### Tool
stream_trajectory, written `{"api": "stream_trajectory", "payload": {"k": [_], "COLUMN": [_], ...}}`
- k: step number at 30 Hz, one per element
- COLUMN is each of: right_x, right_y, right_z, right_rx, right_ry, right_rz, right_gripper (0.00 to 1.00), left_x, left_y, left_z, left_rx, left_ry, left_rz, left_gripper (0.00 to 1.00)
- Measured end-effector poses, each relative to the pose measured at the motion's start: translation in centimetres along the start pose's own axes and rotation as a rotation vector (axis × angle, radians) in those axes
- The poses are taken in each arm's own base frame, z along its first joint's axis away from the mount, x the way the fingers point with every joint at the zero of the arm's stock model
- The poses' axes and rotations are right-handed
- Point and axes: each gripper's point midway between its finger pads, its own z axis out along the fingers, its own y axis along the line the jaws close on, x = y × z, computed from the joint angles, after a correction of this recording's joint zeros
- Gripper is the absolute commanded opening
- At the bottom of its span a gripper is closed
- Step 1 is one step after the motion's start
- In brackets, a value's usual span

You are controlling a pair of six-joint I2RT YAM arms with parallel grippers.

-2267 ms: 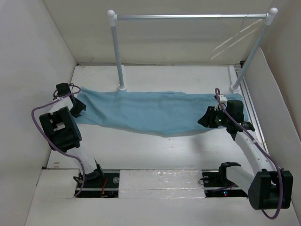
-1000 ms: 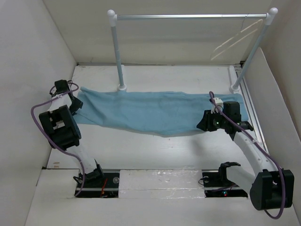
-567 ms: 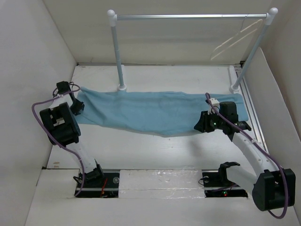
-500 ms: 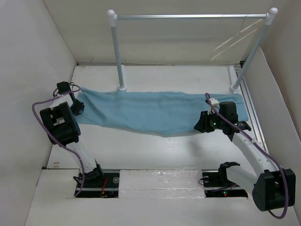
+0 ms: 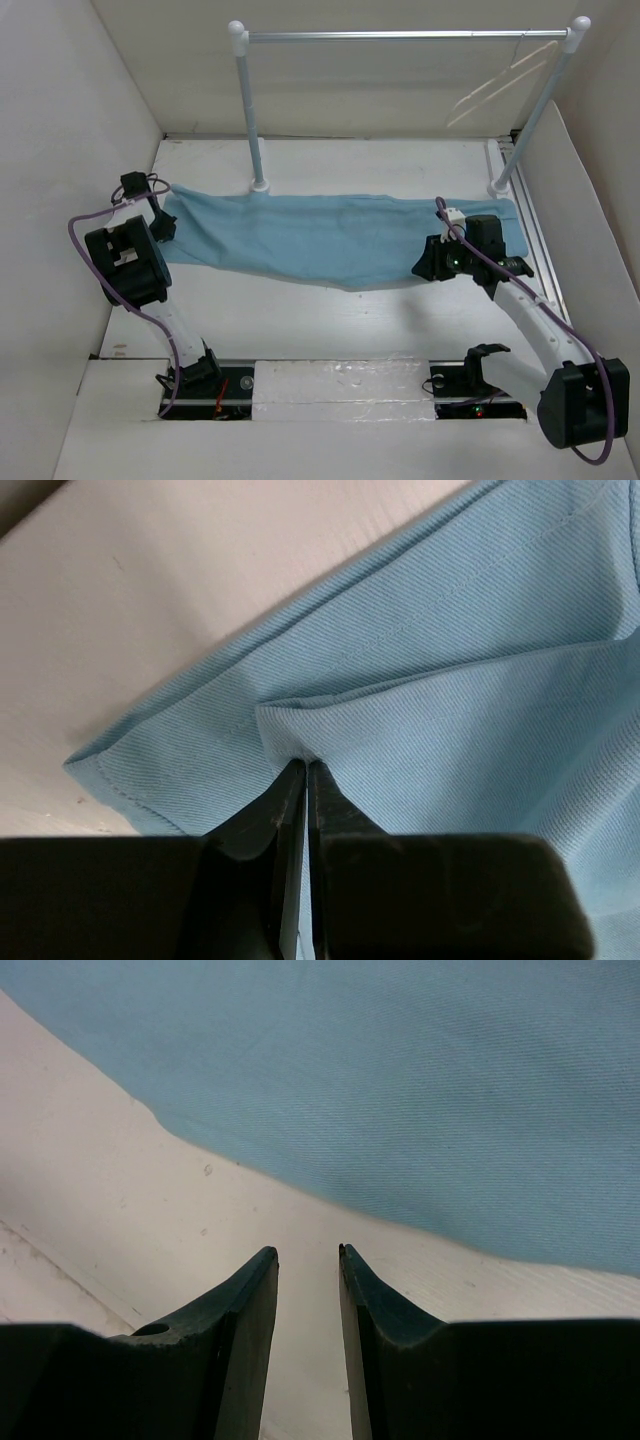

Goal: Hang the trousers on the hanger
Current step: Fold the trousers

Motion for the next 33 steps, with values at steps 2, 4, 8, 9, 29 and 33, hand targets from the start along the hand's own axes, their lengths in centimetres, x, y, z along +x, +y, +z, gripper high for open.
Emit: {"api": "stream_trajectory", "payload": {"k": [2, 4, 8, 9, 29, 33], "right_x": [-0.2, -0.4, -0.2, -0.2, 0.1, 0.0], "right_y": [0.1, 0.1, 0.0, -0.1, -0.3, -0.3], "right_z": [0.0, 0.0, 0.2, 0.2, 1.4, 1.3], "right_rx": [-0.001, -0.001, 0.0, -0.001, -0.023, -0.021], "right_ry": [-0.004, -0.007, 0.004, 0.006, 0.044, 0.042], "right_rz": [-0.003, -0.005, 0.001, 0.002, 0.017, 0.013], "right_gripper": [0.37, 0.37, 0.37, 0.37, 0.42, 0.5], "left_x": [-0.3, -0.6, -1.5, -1.8, 0.5, -1.0], "left_y": [0.1, 0.3, 1.1, 1.3, 8.6, 8.6], "left_z": [-0.2, -0.7, -2.3, -2.7, -4.6, -5.3], "left_rx": [-0.012, -0.023, -0.062, -0.069, -0.359, -0.369], "left_ry": [-0.009, -0.021, -0.065, -0.08, -0.158, -0.183], "left_rz": [0.0, 0.001, 0.003, 0.003, -0.031, -0.061], "left_gripper": [0.0, 0.0, 0.0, 0.0, 0.35, 0.77]}}
